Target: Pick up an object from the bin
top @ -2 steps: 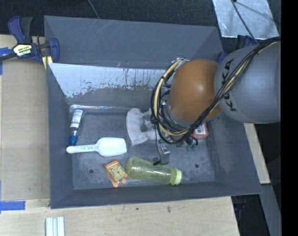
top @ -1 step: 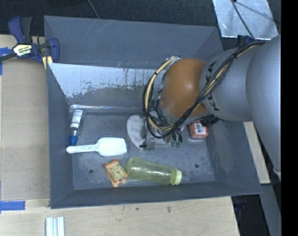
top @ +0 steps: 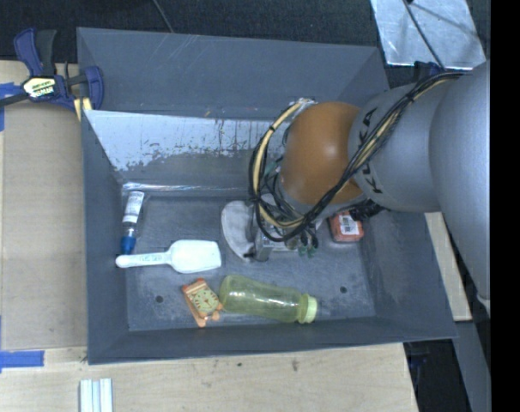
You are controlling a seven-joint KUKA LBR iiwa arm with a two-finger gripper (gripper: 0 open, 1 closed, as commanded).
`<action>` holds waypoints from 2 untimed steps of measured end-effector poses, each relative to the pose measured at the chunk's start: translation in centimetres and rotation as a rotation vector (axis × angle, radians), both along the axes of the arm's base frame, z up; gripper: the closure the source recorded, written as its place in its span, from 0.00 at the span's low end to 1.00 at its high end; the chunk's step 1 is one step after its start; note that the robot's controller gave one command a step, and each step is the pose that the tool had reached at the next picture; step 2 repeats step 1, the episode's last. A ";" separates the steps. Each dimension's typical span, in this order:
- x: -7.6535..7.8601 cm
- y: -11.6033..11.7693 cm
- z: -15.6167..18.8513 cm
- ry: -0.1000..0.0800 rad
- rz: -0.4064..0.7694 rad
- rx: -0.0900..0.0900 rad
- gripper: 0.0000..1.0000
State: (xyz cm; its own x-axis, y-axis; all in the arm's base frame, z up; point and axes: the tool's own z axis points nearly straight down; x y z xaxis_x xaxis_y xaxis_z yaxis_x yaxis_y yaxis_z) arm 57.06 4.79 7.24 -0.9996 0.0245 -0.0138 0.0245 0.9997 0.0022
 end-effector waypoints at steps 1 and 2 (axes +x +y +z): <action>-0.6 -0.3 20.3 0.014 0.058 -0.002 1.00; -0.6 -0.3 20.3 0.014 0.058 -0.002 1.00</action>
Offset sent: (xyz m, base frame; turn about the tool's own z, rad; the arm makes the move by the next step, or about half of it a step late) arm 0.0000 0.0000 0.0000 0.0000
